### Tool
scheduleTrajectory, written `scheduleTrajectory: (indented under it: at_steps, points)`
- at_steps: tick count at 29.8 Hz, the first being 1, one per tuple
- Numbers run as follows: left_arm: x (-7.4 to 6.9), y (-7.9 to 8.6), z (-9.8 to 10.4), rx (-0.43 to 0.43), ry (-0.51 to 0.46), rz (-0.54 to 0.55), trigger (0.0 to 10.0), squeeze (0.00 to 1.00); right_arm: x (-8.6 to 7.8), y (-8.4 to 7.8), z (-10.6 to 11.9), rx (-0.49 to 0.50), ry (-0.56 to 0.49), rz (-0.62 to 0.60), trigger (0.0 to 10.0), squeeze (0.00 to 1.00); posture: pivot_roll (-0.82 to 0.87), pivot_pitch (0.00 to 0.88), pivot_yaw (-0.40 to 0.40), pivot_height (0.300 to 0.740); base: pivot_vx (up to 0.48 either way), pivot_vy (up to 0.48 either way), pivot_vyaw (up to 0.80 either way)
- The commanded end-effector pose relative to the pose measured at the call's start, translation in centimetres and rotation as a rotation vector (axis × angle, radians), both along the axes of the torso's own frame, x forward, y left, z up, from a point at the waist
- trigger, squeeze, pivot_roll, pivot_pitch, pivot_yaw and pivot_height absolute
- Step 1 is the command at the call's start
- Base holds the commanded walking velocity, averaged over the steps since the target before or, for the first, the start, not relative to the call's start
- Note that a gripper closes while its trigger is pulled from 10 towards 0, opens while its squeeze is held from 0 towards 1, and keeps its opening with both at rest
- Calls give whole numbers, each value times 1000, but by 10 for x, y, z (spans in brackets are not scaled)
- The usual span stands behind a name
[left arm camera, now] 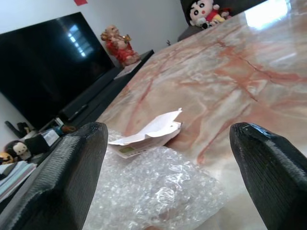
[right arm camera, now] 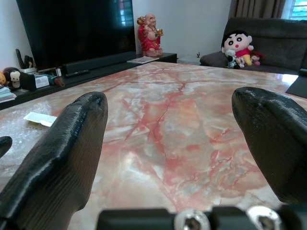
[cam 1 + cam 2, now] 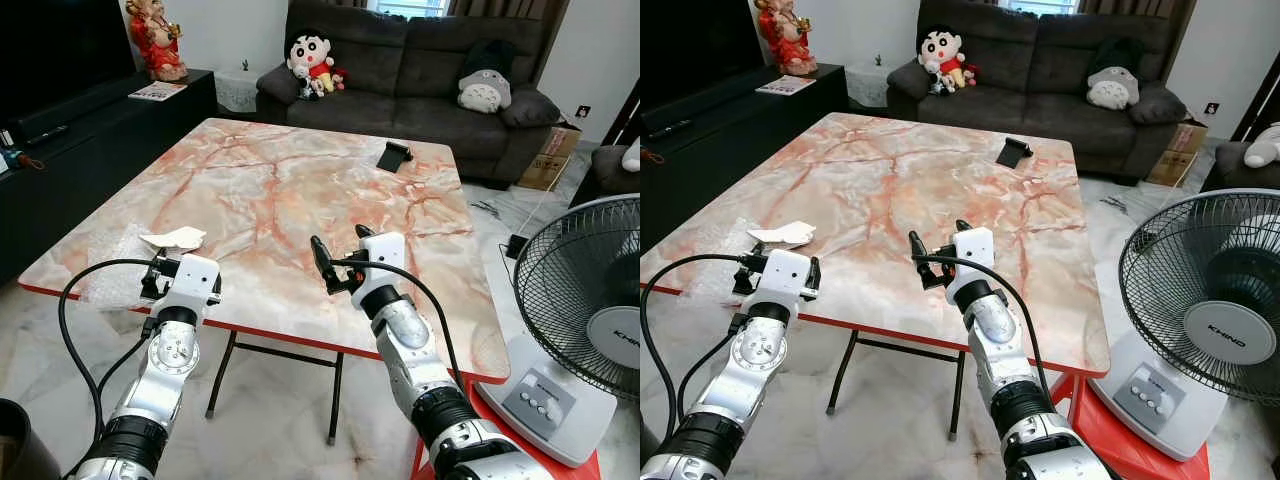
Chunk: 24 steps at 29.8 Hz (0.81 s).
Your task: Picking trash to rubbish bin
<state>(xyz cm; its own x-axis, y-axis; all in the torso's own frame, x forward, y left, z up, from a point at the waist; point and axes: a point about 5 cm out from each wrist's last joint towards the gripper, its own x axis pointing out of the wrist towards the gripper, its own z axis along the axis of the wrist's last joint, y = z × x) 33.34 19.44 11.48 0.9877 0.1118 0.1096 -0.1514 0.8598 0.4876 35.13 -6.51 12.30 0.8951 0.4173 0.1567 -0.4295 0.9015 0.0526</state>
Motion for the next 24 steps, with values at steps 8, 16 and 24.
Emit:
scheduleTrajectory:
  at_steps: [8,16,24]
  points:
    - [3,-8,5,-31,-20,-56,10000,0,0,2,3,0,-6,9,10000,0,-19,0,-67,740,0,89,0]
    - [3,-10,6,-30,-24,-61,10000,0,1,3,3,5,-4,12,10000,0,-15,0,-67,740,0,470,0]
    - [3,-12,8,-13,-41,-72,10000,0,1,3,3,6,-3,12,10000,0,-15,0,-64,740,0,294,0]
